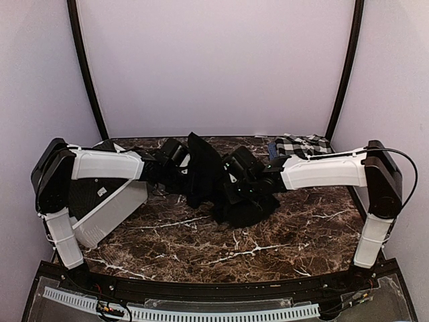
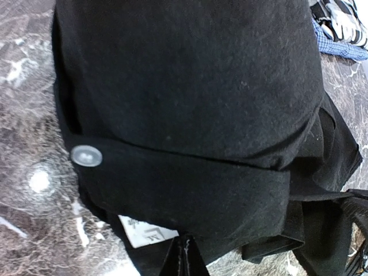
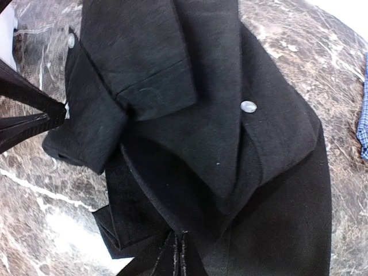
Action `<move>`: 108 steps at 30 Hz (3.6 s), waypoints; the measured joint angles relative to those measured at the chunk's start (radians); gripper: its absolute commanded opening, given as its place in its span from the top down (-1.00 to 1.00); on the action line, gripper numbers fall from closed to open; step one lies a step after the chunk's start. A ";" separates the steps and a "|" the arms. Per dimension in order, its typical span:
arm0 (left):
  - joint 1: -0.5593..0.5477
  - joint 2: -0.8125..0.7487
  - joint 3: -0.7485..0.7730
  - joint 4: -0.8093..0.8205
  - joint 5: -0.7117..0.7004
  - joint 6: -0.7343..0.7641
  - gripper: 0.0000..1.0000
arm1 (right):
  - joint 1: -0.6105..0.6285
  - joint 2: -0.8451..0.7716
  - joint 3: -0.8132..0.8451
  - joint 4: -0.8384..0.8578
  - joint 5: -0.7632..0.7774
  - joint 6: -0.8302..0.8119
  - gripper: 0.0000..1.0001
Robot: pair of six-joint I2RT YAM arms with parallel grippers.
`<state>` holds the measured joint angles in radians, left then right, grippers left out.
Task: Fold and stack the long sleeve shirts
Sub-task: Pick up the crumpled shirt from the center of the board.
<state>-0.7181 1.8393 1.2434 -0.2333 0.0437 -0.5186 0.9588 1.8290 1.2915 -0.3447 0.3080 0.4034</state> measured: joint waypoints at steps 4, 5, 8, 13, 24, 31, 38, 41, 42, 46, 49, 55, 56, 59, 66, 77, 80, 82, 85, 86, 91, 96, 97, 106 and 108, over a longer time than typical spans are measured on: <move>0.000 -0.016 0.006 -0.005 -0.021 0.016 0.99 | -0.009 -0.027 -0.001 -0.001 0.001 -0.007 1.00; 0.000 -0.021 0.008 -0.006 -0.021 0.019 0.94 | -0.011 -0.037 -0.001 -0.001 0.002 -0.010 1.00; -0.003 -0.043 0.013 -0.007 -0.014 0.032 0.51 | -0.018 -0.066 -0.001 -0.001 0.003 -0.021 1.00; -0.024 -0.073 0.019 -0.009 -0.003 0.041 -0.11 | -0.020 -0.102 0.005 -0.006 -0.008 -0.039 1.00; -0.067 -0.076 0.020 -0.027 -0.061 -0.008 -0.56 | -0.020 -0.160 0.045 -0.020 -0.035 -0.073 1.00; -0.072 -0.058 0.064 -0.083 -0.185 -0.036 0.58 | -0.020 -0.180 0.045 -0.036 -0.038 -0.077 1.00; -0.072 -0.044 0.145 -0.146 -0.335 0.000 1.00 | -0.021 -0.227 0.045 -0.072 -0.023 -0.089 1.00; -0.071 -0.051 0.193 -0.163 -0.399 0.030 1.00 | -0.020 -0.253 0.045 -0.087 -0.024 -0.104 1.00; -0.069 -0.060 0.209 -0.170 -0.416 0.042 1.00 | -0.021 -0.264 0.045 -0.095 -0.025 -0.111 1.00; -0.050 -0.104 0.282 -0.194 -0.439 0.085 0.83 | -0.021 -0.312 0.047 -0.122 -0.040 -0.138 1.00; -0.040 -0.139 0.311 -0.195 -0.428 0.097 0.67 | -0.021 -0.336 0.058 -0.134 -0.045 -0.151 1.00; -0.032 -0.156 0.223 -0.211 -0.395 0.053 0.47 | -0.021 -0.338 0.074 -0.164 -0.029 -0.155 1.00; -0.032 -0.156 0.191 -0.216 -0.384 0.043 0.46 | -0.022 -0.338 0.077 -0.181 -0.018 -0.155 1.00; -0.032 -0.156 0.125 -0.230 -0.357 0.019 0.44 | -0.039 -0.339 0.089 -0.233 0.019 -0.138 1.00; -0.032 -0.167 0.021 -0.203 -0.272 -0.026 0.34 | -0.245 -0.415 0.004 -0.291 0.049 -0.094 1.00; -0.077 -0.115 -0.085 0.018 0.037 -0.097 -0.02 | -0.370 -0.343 -0.054 -0.262 -0.027 -0.088 1.00; -0.090 -0.061 -0.085 0.083 0.108 -0.115 -0.07 | -0.370 -0.306 -0.054 -0.254 -0.042 -0.090 1.00; -0.095 -0.023 -0.084 0.123 0.151 -0.127 -0.07 | -0.370 -0.291 -0.054 -0.249 -0.050 -0.092 1.00; -0.098 0.030 -0.077 0.156 0.204 -0.142 -0.07 | -0.371 -0.284 -0.054 -0.240 -0.055 -0.092 1.00; -0.100 0.045 -0.072 0.161 0.217 -0.145 -0.07 | -0.371 -0.284 -0.054 -0.235 -0.055 -0.092 1.00; -0.107 0.083 -0.044 0.184 0.262 -0.157 0.26 | -0.377 -0.279 -0.048 -0.226 -0.060 -0.095 1.00; -0.111 0.103 -0.013 0.199 0.280 -0.174 0.98 | -0.383 -0.266 -0.040 -0.214 -0.061 -0.101 1.00; -0.111 0.104 -0.009 0.198 0.278 -0.174 0.99 | -0.386 -0.262 -0.040 -0.212 -0.061 -0.104 1.00; -0.093 -0.028 -0.060 0.068 0.173 -0.176 1.00 | -0.501 -0.227 -0.040 -0.192 -0.066 -0.127 1.00; -0.069 -0.113 -0.085 0.022 0.148 -0.175 1.00 | -0.523 -0.218 -0.040 -0.188 -0.065 -0.137 1.00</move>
<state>-0.7872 1.7264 1.1584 -0.2111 0.1913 -0.6937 0.4355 1.6108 1.2514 -0.5323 0.2432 0.2668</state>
